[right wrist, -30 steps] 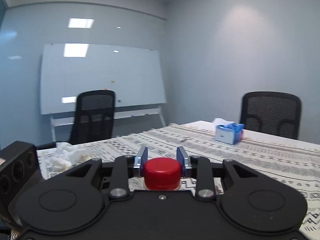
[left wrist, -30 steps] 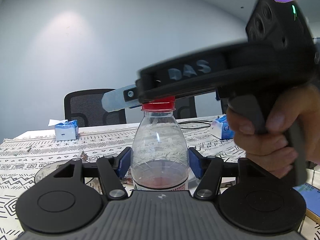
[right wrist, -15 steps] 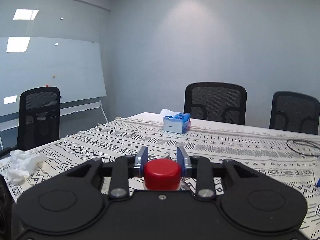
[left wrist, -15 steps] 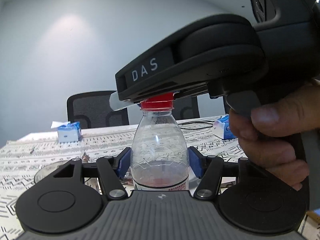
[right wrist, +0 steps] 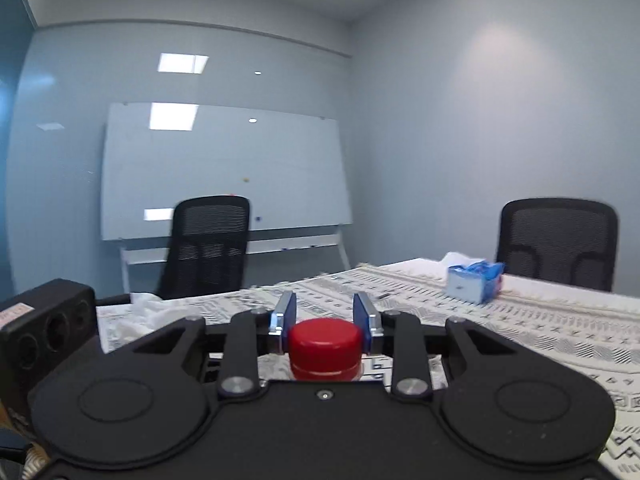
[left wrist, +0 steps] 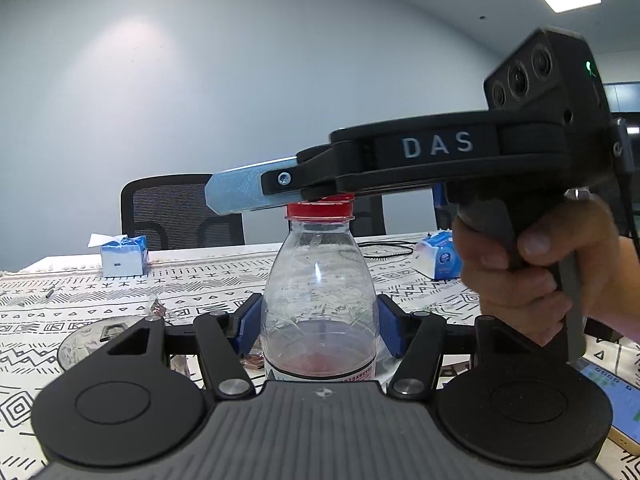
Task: Unscrew bottle cap and pour
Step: 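Regrip the red cap with the right tool and twist it further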
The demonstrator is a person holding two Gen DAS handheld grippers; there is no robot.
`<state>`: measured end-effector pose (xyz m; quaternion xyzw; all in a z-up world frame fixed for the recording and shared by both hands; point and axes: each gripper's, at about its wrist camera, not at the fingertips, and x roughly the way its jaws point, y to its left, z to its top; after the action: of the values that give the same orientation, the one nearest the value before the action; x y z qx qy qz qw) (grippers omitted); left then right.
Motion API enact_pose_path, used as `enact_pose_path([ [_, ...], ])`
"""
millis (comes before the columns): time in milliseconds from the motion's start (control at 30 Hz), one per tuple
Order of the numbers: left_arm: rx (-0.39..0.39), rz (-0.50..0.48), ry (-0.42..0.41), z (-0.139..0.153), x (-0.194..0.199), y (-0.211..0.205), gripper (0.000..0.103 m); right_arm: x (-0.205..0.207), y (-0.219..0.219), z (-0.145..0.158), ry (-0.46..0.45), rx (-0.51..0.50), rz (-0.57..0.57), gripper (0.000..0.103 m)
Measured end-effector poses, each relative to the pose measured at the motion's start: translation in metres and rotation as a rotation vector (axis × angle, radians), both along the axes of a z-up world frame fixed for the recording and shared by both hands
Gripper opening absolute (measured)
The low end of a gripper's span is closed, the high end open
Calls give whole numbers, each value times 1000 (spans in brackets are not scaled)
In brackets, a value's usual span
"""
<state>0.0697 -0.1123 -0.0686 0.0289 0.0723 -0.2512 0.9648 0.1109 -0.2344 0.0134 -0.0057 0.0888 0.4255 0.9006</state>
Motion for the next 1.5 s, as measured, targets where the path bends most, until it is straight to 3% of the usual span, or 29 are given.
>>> enact_pose_path([
  [100,9,10,-7,0,-3,-2,57,-15,13,7,-1,-42,-126,38],
  [133,10,13,-7,0,-2,-2,58,-22,19,11,-8,-48,-191,51],
  [200,9,19,-8,0,-3,-4,58,-29,24,14,7,-34,-258,63],
  [300,11,25,-13,0,-4,-6,58,-31,29,14,31,0,-293,57],
  [400,11,27,-10,0,-6,-7,58,-28,37,10,28,-67,-378,34],
  [567,13,21,-10,0,-5,-5,58,-26,31,4,8,-42,-322,33],
  [833,-10,24,13,3,-1,-3,57,-1,-1,-5,-44,13,-14,33],
  [967,-13,31,14,3,-2,-3,57,-4,10,7,-12,-51,-61,34],
  [1067,-5,42,13,4,-4,-7,57,-18,30,12,-23,-123,-205,41],
  [1200,-6,47,15,5,-3,-7,57,-15,47,6,21,-161,-308,34],
  [1333,1,36,9,5,-3,-5,57,-12,37,0,15,-101,-271,34],
  [1500,-26,13,38,5,2,0,57,0,17,-8,3,-34,-85,34],
])
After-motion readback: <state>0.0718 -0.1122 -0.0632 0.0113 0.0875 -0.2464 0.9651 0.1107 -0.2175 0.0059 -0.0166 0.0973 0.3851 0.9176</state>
